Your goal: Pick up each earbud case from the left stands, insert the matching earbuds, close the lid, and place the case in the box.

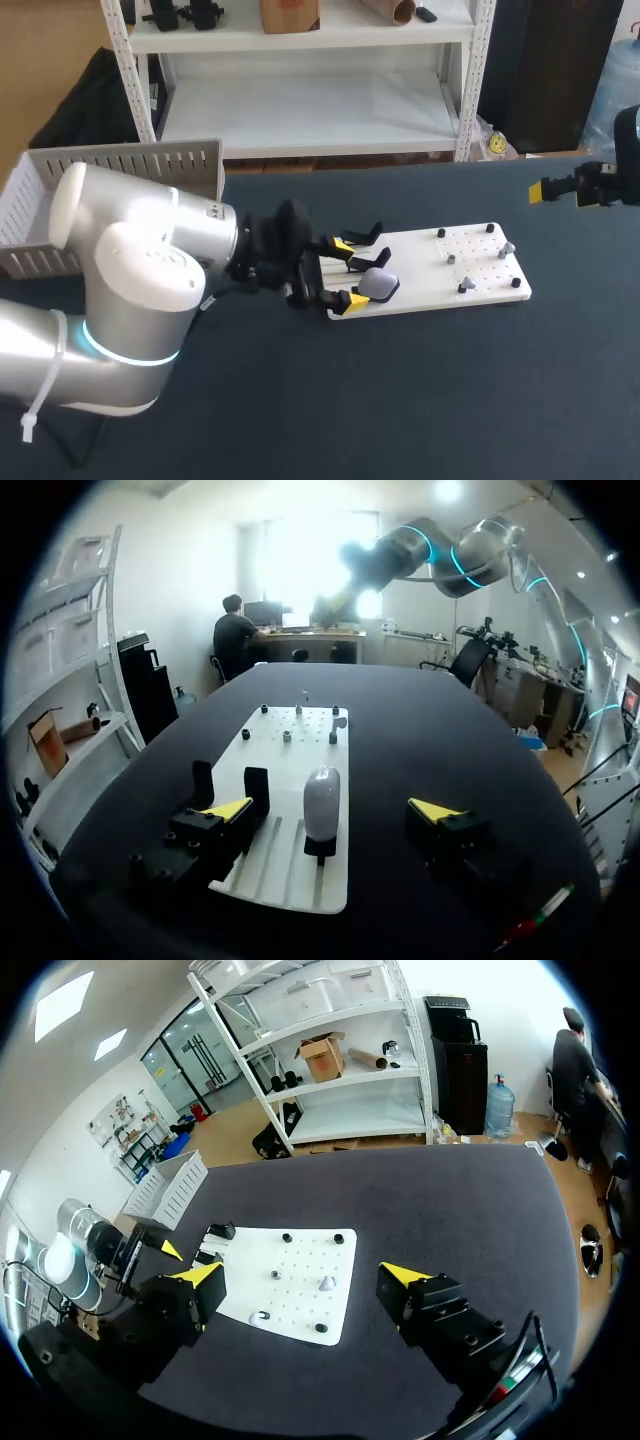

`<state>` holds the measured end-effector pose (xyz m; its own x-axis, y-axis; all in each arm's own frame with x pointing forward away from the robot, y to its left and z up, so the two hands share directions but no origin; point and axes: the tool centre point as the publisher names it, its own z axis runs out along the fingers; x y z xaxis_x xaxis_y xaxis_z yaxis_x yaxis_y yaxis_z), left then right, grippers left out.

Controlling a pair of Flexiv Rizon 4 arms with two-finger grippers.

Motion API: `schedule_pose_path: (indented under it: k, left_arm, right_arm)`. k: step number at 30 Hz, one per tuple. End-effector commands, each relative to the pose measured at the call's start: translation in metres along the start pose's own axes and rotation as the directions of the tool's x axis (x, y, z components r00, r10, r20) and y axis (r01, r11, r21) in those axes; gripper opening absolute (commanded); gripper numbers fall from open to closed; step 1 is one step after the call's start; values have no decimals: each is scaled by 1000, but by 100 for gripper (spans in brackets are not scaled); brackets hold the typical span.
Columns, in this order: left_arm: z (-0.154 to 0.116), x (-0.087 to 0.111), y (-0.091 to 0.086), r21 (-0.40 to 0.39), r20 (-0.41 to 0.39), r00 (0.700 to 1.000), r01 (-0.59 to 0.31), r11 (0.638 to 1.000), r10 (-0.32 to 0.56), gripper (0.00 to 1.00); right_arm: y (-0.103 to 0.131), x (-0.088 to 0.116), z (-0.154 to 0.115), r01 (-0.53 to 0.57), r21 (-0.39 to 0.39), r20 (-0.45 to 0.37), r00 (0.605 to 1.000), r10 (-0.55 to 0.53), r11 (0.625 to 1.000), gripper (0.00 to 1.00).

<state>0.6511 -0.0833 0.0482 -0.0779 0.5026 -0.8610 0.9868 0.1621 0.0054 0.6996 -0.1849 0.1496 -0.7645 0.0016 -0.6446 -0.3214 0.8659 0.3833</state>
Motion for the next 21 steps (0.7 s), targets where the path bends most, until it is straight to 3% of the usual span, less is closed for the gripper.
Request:
schedule_pose_path:
  k: [1,8,21]
  left_arm:
    - [7,3,5,18,-50,999,-4,1000,5,100]
    - [12,11,5,19,-45,999,0,1000,1,88]
    - [26,12,12,24,-12,1000,14,1000,-14,75]
  right_arm:
    - [0,0,0,0,0,-2,1000,0,1000,100]
    - [0,0,0,0,0,-2,1000,0,1000,100]
    - [0,0,0,0,0,-2,1000,0,1000,100]
